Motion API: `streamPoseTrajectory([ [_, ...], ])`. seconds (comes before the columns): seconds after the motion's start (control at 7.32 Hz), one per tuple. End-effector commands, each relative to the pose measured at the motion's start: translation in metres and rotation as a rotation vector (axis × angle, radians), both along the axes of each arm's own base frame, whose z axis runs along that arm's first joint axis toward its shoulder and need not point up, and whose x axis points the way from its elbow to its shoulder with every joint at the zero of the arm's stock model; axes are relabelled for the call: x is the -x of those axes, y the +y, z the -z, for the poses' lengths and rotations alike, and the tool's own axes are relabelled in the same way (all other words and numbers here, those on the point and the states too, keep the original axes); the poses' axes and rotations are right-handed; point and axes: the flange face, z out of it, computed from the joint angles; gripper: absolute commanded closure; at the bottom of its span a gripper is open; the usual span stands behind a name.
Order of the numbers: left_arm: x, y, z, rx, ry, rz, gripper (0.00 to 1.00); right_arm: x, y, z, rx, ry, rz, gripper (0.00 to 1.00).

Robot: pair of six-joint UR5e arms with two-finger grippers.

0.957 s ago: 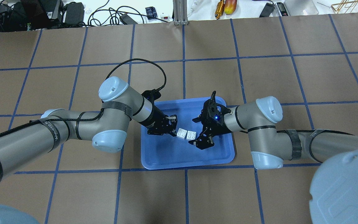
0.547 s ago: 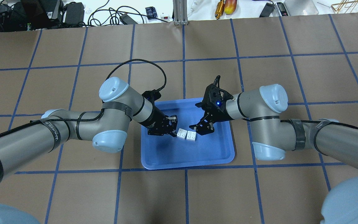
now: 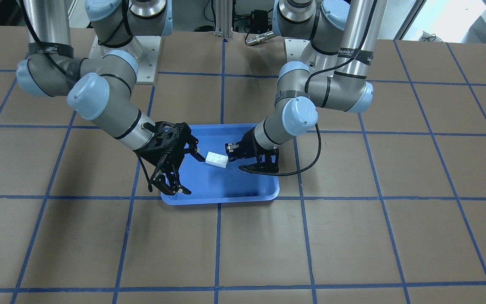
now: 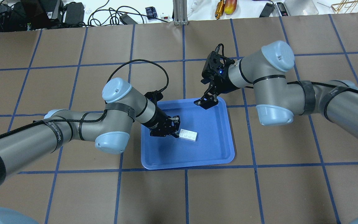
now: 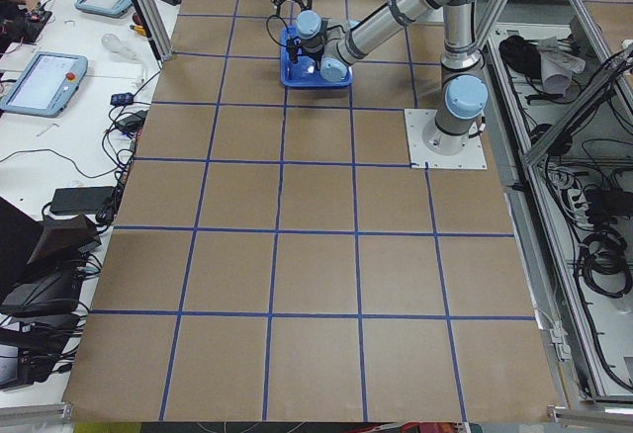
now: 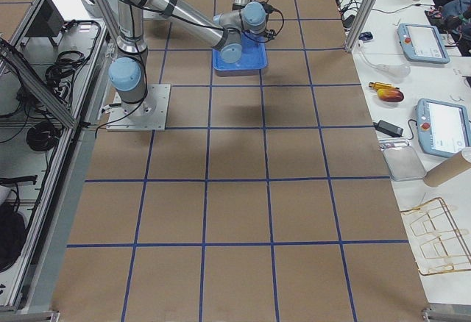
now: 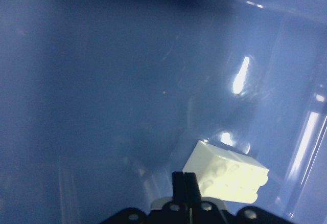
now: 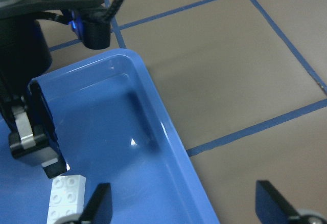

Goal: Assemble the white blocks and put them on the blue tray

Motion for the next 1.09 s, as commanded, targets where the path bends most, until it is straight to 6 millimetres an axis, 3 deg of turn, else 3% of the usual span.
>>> streamPoseTrajectory([
  [0.0,0.0,0.0,-0.001,0.003,0.0,0.0,1.0,0.005,-0.041,-0.059,-0.098,0.106,0.096,0.0],
  [0.14,0.0,-0.002,-0.006,0.023,0.004,0.009,1.0,0.011,-0.057,-0.096,-0.168,0.186,0.155,0.0],
  [0.27,-0.002,-0.012,-0.027,0.086,-0.001,0.011,1.0,0.017,-0.063,-0.122,-0.234,0.259,0.208,0.0],
  [0.55,-0.023,-0.052,-0.071,0.16,-0.048,-0.028,0.92,0.028,-0.068,-0.168,-0.205,0.375,0.276,0.0],
  [0.82,-0.032,-0.067,-0.123,0.173,-0.054,-0.043,0.92,0.047,-0.058,-0.194,-0.221,0.518,0.334,0.0],
  [0.96,-0.04,-0.065,-0.14,0.182,-0.146,0.033,0.91,0.055,-0.043,-0.208,-0.287,0.513,0.552,0.0],
])
